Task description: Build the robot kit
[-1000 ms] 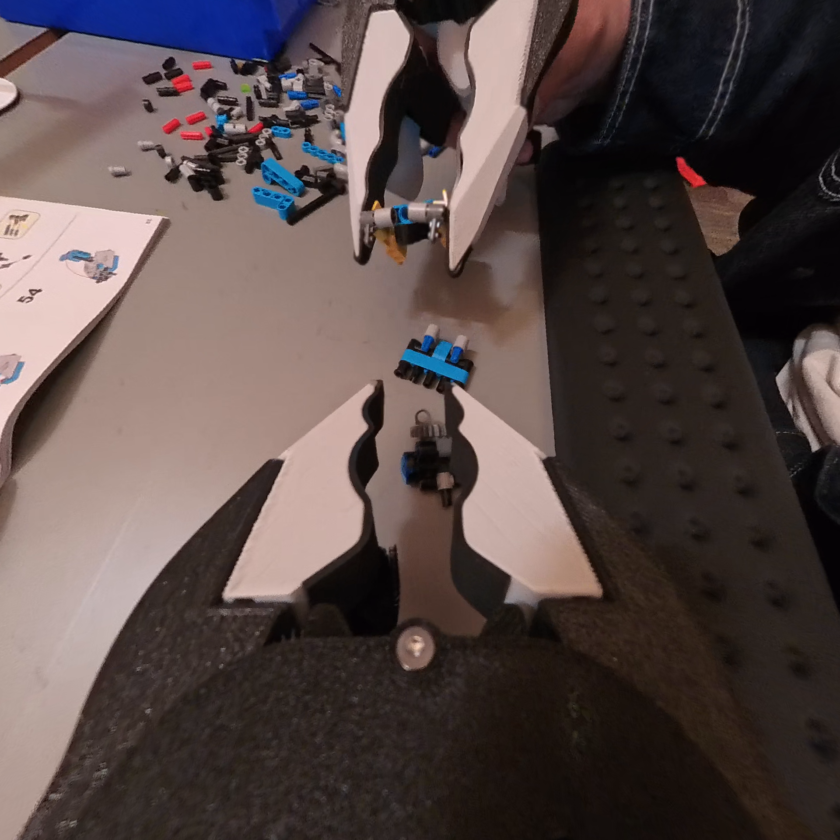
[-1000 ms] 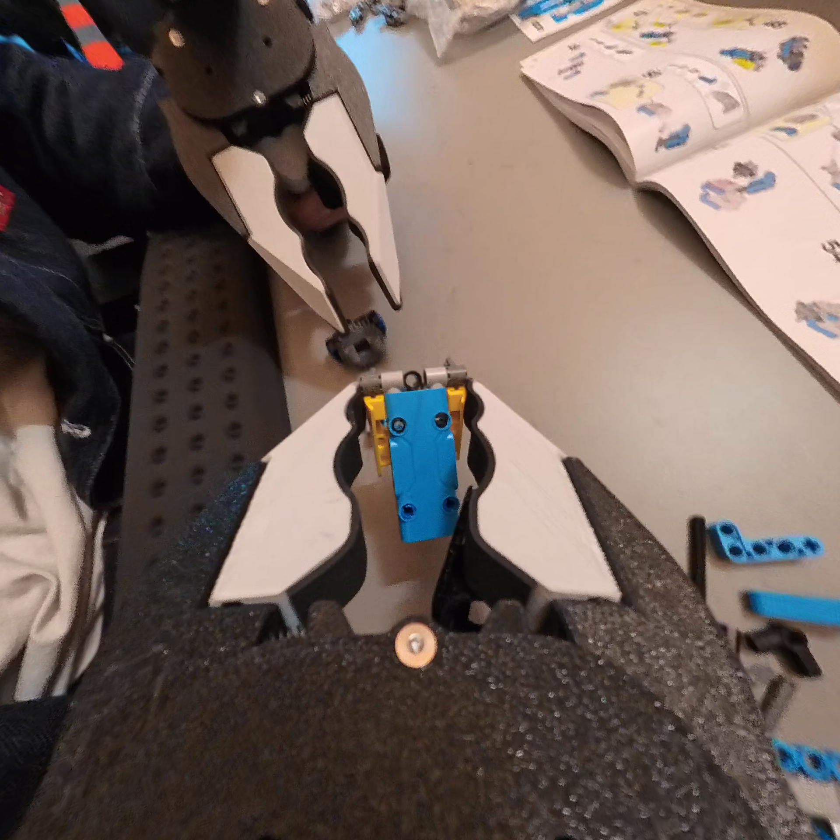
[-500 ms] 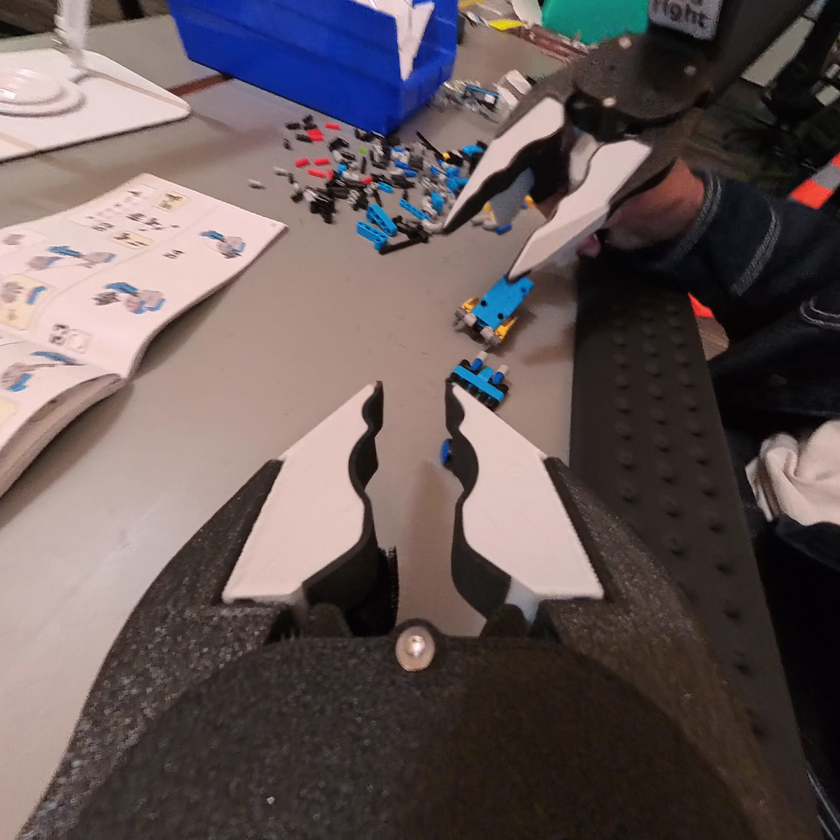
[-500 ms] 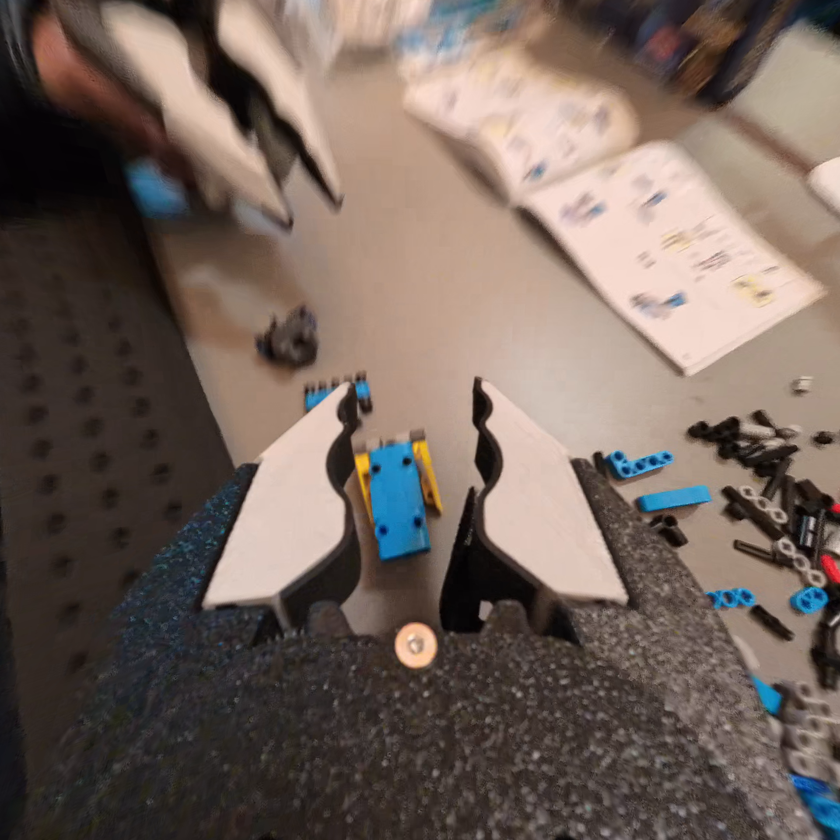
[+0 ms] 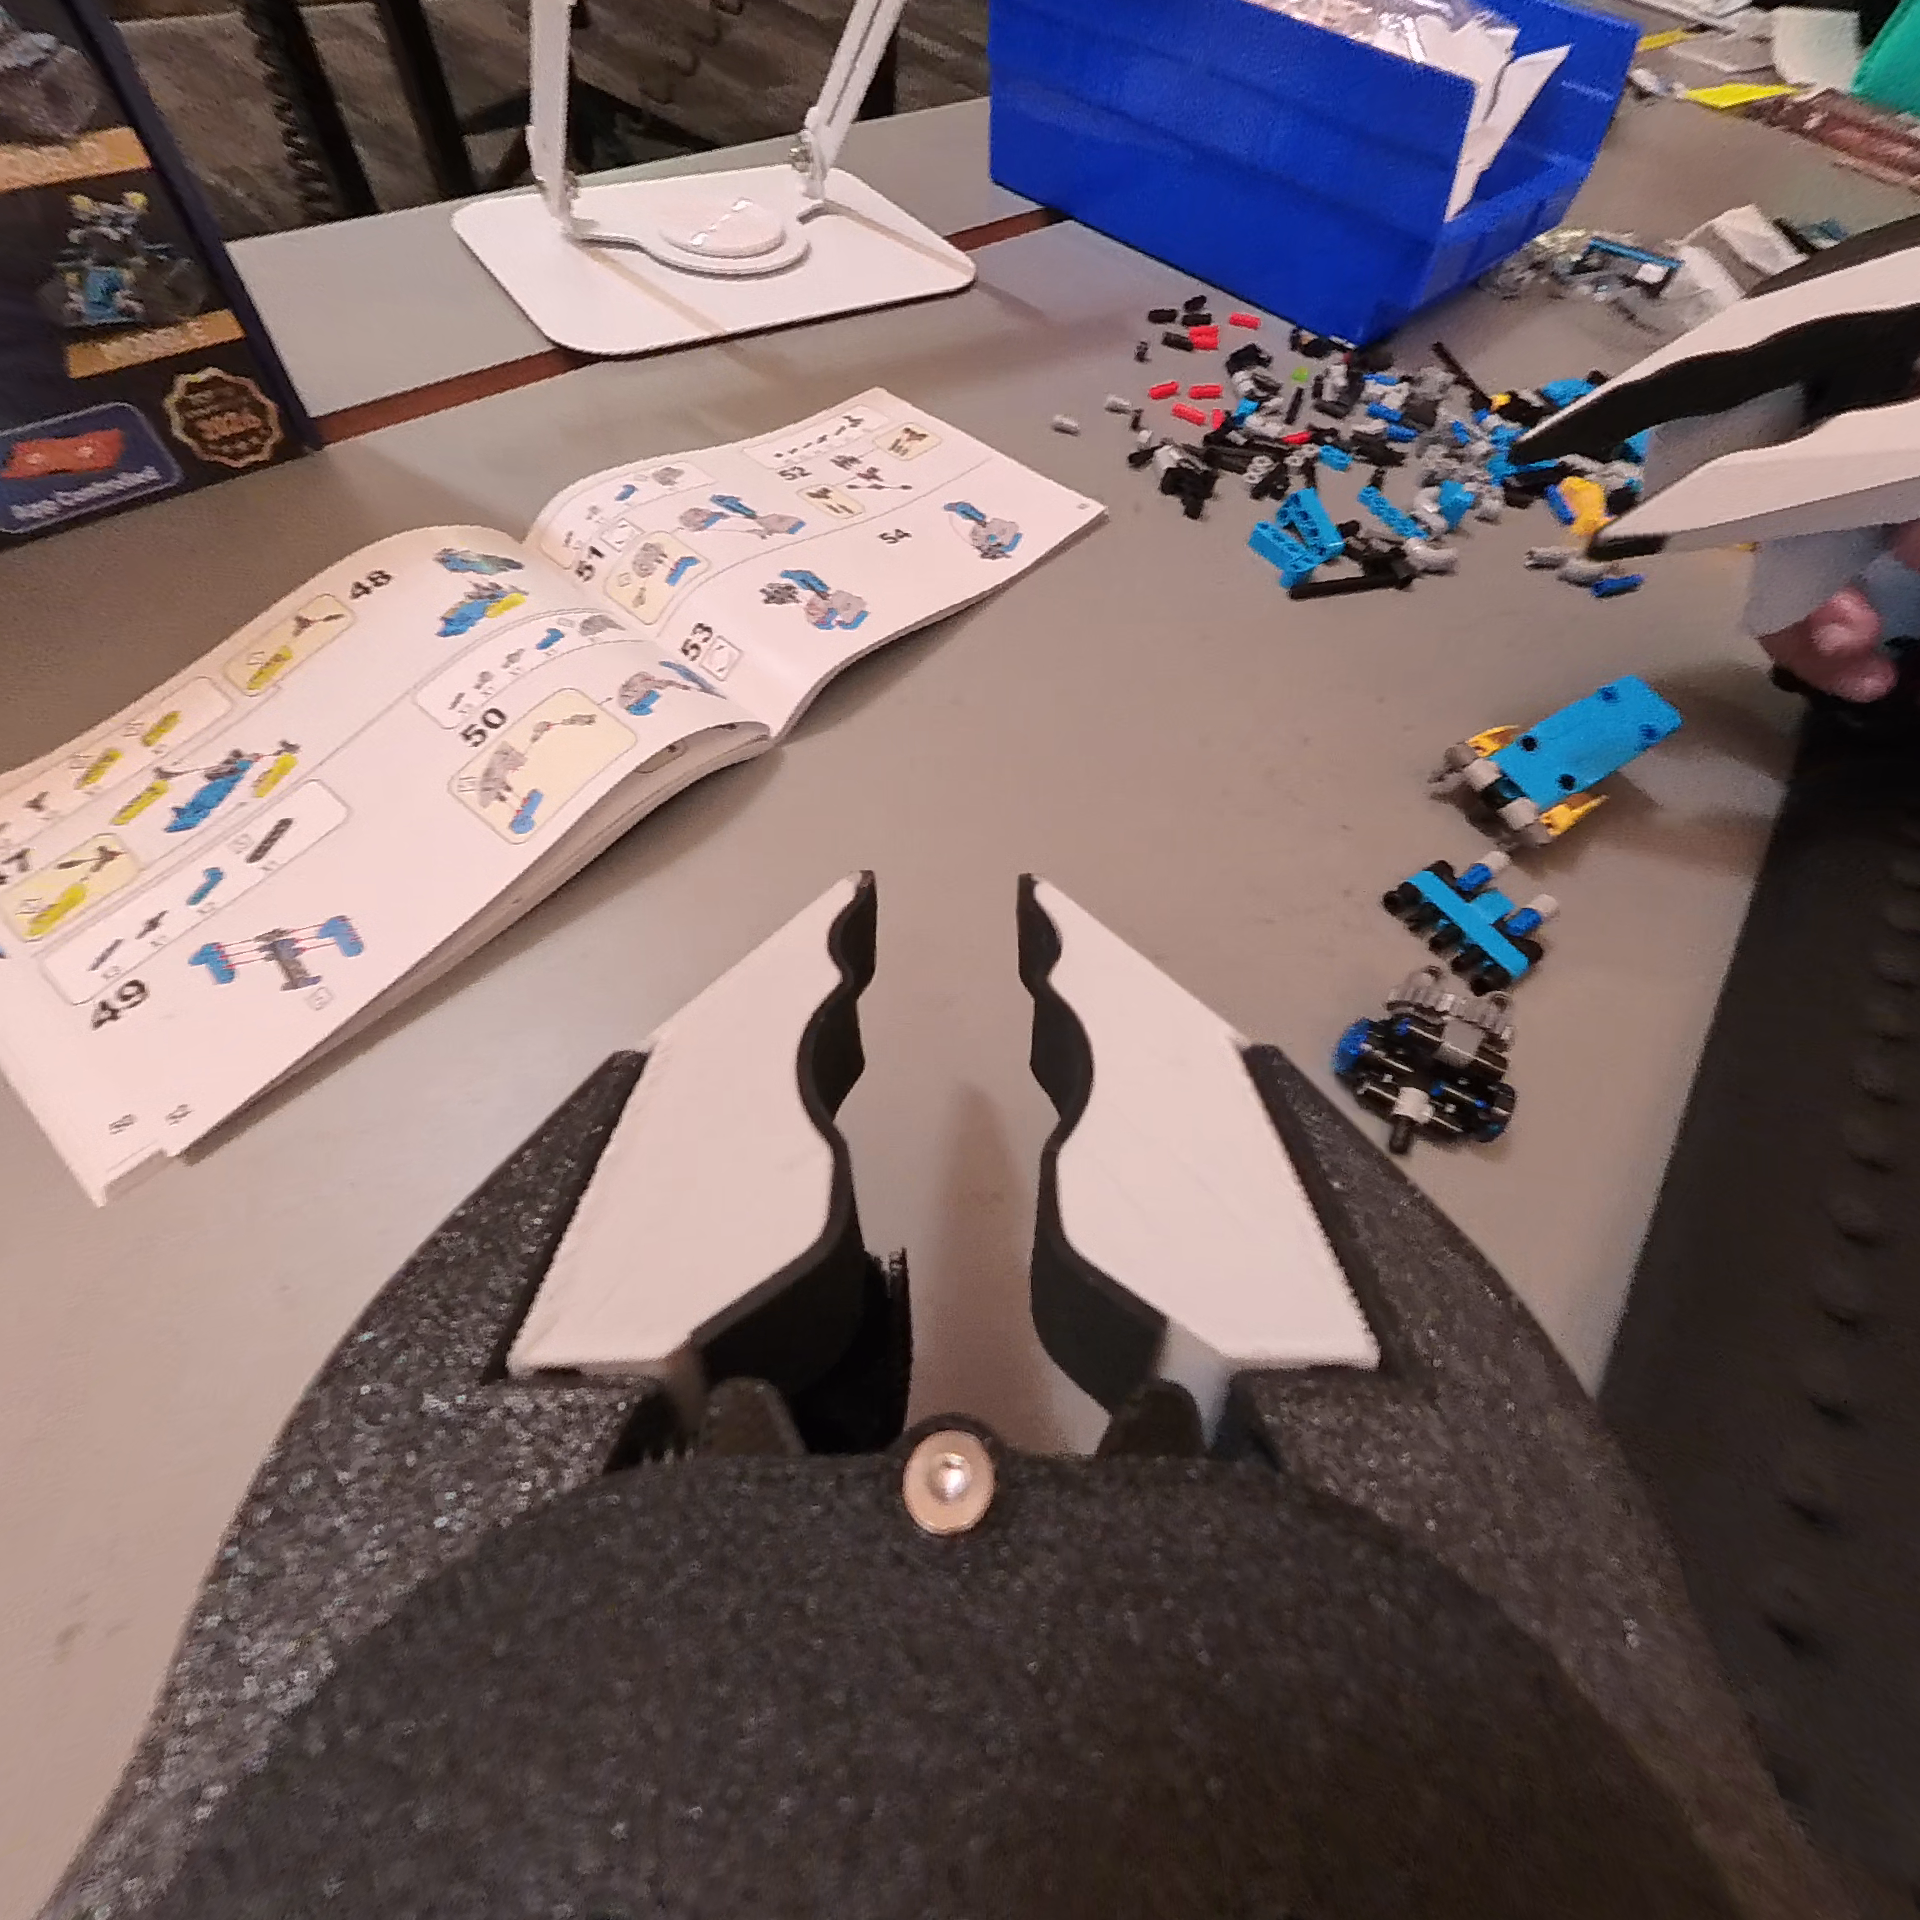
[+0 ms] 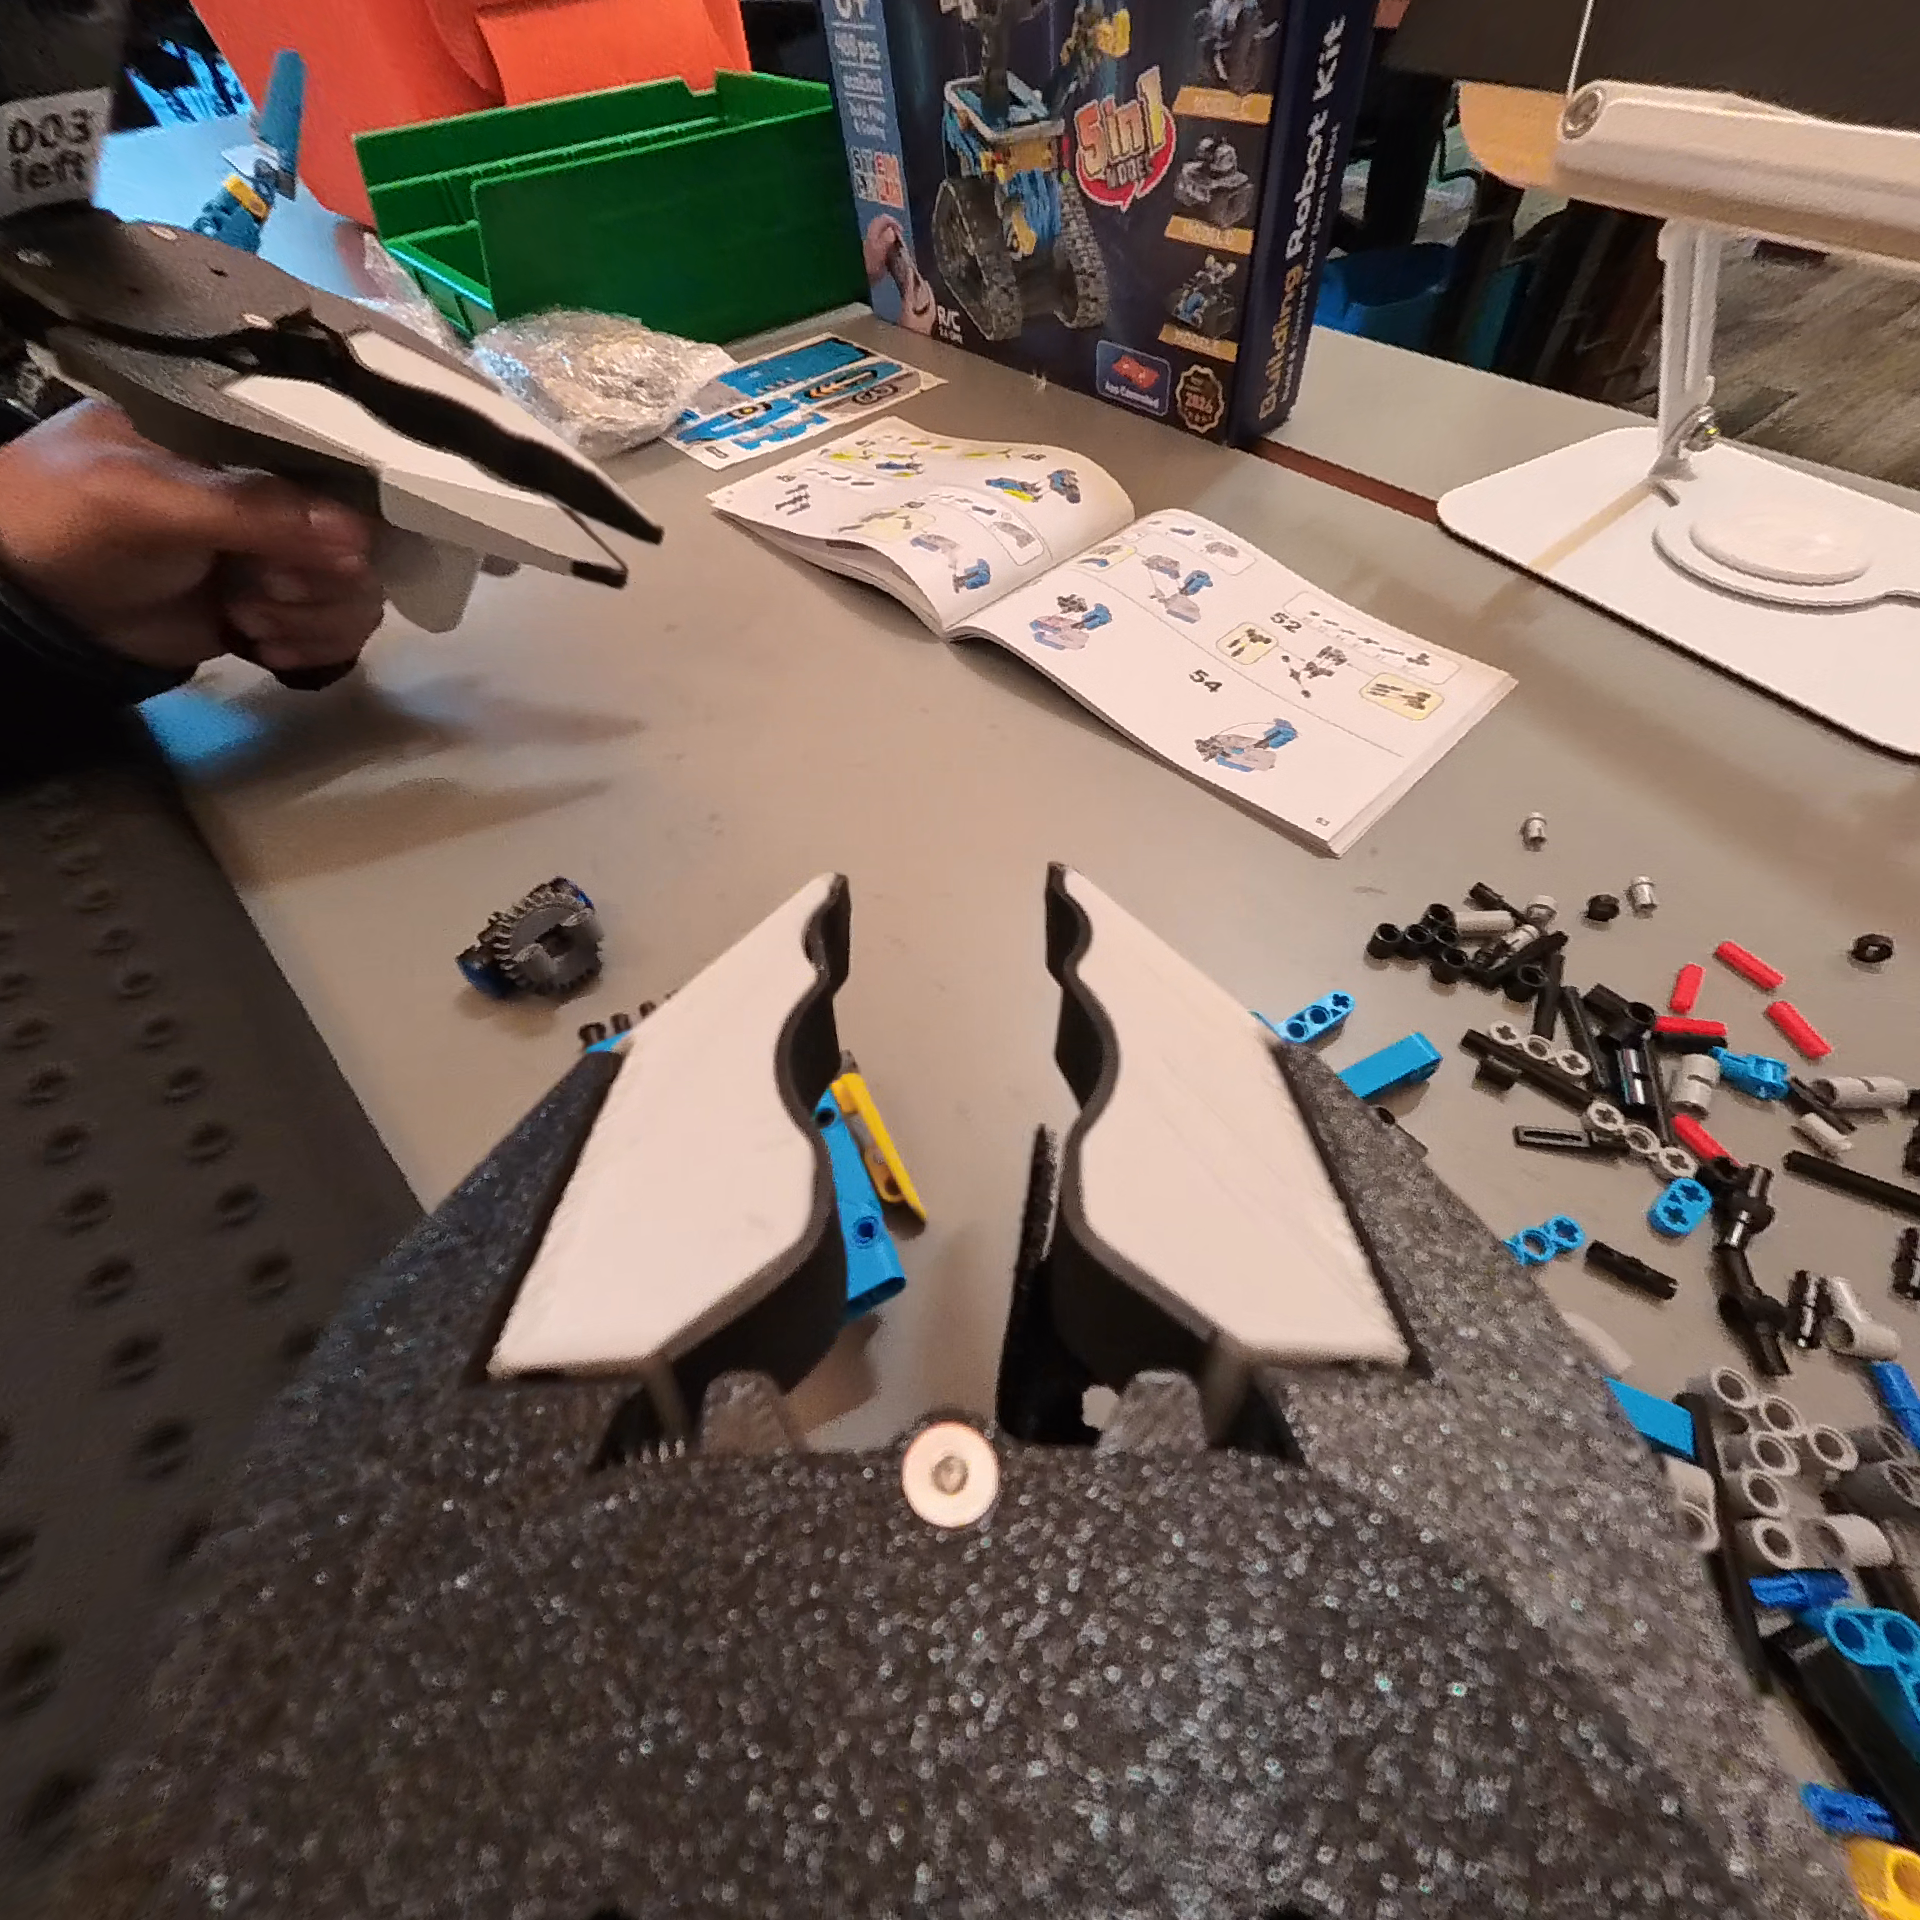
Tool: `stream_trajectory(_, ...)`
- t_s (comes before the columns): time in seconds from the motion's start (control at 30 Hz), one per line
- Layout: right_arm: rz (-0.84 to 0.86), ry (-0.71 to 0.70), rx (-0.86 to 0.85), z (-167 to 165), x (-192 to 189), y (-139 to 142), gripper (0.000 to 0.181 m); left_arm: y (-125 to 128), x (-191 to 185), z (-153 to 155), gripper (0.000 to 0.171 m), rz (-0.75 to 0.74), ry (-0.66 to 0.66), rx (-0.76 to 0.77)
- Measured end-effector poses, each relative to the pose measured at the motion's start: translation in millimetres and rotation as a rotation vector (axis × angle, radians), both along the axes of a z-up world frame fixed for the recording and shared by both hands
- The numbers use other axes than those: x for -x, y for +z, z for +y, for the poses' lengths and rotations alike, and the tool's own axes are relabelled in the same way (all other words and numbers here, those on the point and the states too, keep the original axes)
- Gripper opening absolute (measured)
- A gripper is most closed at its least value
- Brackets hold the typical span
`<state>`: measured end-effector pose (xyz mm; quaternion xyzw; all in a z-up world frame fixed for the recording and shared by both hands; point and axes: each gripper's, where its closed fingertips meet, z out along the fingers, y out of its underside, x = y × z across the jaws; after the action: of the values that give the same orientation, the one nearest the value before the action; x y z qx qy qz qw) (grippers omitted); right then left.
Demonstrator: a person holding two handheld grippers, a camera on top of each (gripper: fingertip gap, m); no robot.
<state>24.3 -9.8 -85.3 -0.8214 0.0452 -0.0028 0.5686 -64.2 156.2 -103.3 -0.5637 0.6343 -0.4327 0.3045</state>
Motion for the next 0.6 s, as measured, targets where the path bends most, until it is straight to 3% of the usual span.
stream_trajectory(0.13, 0.02, 0.031, 0.017, 1.3, 4.8, -4.3, 0.038, -5.2, 0.2, -1.4, 0.027, 0.017, -0.012, -0.035)
stream_trajectory(0.2, 0.053, 0.131, 0.048, 1.1, 21.9, -8.0, 0.036, -4.4, 1.9, -15.9, 0.028, 0.016, -0.081, -0.009)
stream_trajectory(0.23, 0.055, 0.201, 0.086, 0.0, 34.5, -11.7, 0.036, -4.6, 3.2, -23.8, 0.028, 0.025, -0.116, 0.004)
stream_trajectory(0.3, 0.011, 0.326, 0.274, -6.9, 61.6, -35.9, 0.052, -4.1, 4.9, -35.5, 0.028, 0.022, -0.163, -0.009)
stream_trajectory(0.37, -0.093, 0.372, 0.406, -7.7, 77.8, -56.0, 0.06, -4.8, 12.6, -60.8, 0.029, 0.036, -0.29, 0.019)
stream_trajectory(0.47, -0.176, 0.383, 0.422, 2.8, 86.5, -65.0, 0.049, -10.9, 28.7, -97.9, 0.036, 0.095, -0.472, 0.074)
stream_trajectory(0.6, -0.131, 0.391, 0.432, 7.4, 83.2, -67.0, 0.033, -13.2, 34.3, -111.1, 0.042, 0.074, -0.522, -0.024)
